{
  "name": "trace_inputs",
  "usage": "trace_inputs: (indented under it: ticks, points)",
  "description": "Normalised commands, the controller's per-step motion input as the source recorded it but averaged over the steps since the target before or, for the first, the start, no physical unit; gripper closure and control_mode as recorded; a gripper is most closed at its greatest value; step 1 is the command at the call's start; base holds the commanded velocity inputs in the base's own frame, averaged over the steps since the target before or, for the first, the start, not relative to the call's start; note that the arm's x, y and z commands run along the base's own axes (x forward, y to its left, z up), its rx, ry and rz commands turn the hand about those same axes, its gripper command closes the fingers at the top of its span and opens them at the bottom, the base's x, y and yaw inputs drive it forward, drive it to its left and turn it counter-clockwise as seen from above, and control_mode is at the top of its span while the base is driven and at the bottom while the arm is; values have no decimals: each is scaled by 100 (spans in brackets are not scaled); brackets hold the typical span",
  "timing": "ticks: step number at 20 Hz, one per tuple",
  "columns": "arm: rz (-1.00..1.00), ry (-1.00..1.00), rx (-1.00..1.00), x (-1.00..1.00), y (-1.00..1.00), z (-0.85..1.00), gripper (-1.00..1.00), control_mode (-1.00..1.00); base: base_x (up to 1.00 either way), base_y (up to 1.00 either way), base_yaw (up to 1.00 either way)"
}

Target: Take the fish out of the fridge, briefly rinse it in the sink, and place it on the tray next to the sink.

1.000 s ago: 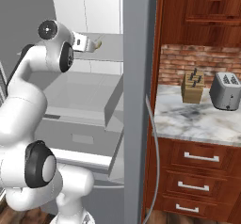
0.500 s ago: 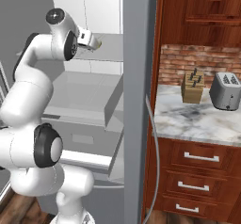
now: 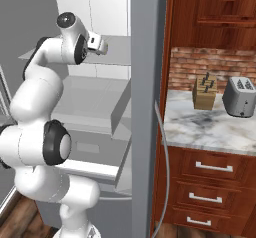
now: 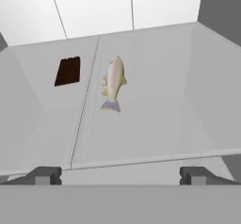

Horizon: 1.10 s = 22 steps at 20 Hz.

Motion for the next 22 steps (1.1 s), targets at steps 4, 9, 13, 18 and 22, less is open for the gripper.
trace_inputs:
  ticks: [4, 9, 13, 18, 22]
  points:
    - [0, 0, 0, 67, 0, -21, -100, -100, 0, 0, 0]
    - [0, 1, 1, 70, 1, -2, -100, -100, 0, 0, 0]
    - [0, 2, 0, 59, 8, 0, -100, -100, 0, 0, 0]
    - [0, 6, 0, 14, 6, -4, -100, -100, 0, 0, 0]
    - [0, 5, -1, 0, 9, -19, -100, -100, 0, 0, 0]
